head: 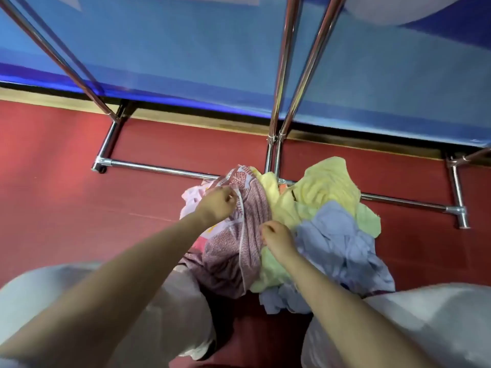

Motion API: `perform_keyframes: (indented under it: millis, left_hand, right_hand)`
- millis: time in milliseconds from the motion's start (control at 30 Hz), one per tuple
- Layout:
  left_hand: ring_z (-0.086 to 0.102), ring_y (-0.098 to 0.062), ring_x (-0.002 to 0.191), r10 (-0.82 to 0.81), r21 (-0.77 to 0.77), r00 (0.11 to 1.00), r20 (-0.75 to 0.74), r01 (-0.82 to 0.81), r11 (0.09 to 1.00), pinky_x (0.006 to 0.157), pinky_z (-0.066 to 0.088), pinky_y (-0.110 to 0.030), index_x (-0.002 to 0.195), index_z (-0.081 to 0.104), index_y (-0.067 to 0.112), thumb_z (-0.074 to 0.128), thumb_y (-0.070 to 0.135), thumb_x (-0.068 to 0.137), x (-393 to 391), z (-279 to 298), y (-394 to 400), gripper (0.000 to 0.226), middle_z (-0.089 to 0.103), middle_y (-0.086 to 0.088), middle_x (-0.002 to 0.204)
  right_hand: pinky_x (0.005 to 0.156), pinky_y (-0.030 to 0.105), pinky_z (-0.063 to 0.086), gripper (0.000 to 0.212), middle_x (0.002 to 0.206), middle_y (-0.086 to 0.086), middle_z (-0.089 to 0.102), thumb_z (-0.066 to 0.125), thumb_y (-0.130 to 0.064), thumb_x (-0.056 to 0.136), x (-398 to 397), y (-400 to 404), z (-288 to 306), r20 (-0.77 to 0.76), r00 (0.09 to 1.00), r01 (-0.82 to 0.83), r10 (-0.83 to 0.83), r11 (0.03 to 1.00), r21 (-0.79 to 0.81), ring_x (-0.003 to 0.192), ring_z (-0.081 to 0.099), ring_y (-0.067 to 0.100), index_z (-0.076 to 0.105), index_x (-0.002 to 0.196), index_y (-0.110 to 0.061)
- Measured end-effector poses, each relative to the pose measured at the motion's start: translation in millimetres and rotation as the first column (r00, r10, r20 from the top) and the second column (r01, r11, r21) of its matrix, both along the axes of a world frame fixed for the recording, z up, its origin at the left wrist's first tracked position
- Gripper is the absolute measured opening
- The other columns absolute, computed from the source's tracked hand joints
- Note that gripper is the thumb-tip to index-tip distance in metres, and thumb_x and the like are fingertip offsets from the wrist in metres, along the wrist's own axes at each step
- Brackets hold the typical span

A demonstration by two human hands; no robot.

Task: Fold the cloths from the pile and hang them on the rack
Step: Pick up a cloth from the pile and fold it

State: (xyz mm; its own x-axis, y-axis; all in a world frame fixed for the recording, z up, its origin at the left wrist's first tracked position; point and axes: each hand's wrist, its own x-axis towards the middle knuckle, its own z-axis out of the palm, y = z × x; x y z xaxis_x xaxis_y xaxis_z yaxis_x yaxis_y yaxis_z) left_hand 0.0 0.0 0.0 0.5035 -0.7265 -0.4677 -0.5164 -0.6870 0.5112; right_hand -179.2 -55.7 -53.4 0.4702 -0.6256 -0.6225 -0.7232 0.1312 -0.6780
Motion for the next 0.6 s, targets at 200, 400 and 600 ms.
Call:
perform_keyframes:
  millis: [200,400,600]
  left_hand:
    - [0.052,-0.031,0.120,0.011,-0.012,0.998,-0.069,-0.012,1.000,0.096,0.039,-0.029,0.121,0.062,0.009,0.045,0.012,0.097,13.0,-62.9,-5.1,0.029,0.057,-0.015,0.129]
    - [0.033,-0.028,0.138,-0.417,0.066,0.908,0.042,0.414,0.908,0.105,0.039,-0.040,0.142,0.047,0.023,0.049,0.020,0.097,24.6,-118.5,-4.9,0.045,0.037,-0.008,0.150]
    - [0.024,-0.024,0.144,-0.622,0.153,0.773,0.124,0.605,0.782,0.104,0.040,-0.039,0.139,0.049,0.029,0.049,0.030,0.097,36.7,-135.6,-7.0,0.042,0.023,-0.001,0.159]
  right_hand:
    - [0.077,0.035,0.046,0.017,0.092,0.008,0.067,0.064,-0.032,0.086,18.1,25.2,-57.3,-0.088,0.995,-0.051,0.044,0.995,-0.081,0.092,0.063,0.028,0.065,0.093,-0.016]
    - [0.090,0.044,0.045,0.063,0.107,0.018,0.057,0.057,-0.053,0.068,29.6,55.5,-92.3,-0.234,0.971,-0.109,0.046,0.958,-0.266,0.102,0.053,0.038,0.064,0.113,-0.010]
    - [0.079,0.039,0.041,0.031,0.091,0.014,0.062,0.054,-0.033,0.081,27.1,49.1,-107.2,-0.177,0.983,-0.006,-0.042,0.965,-0.260,0.090,0.054,0.033,0.070,0.090,-0.009]
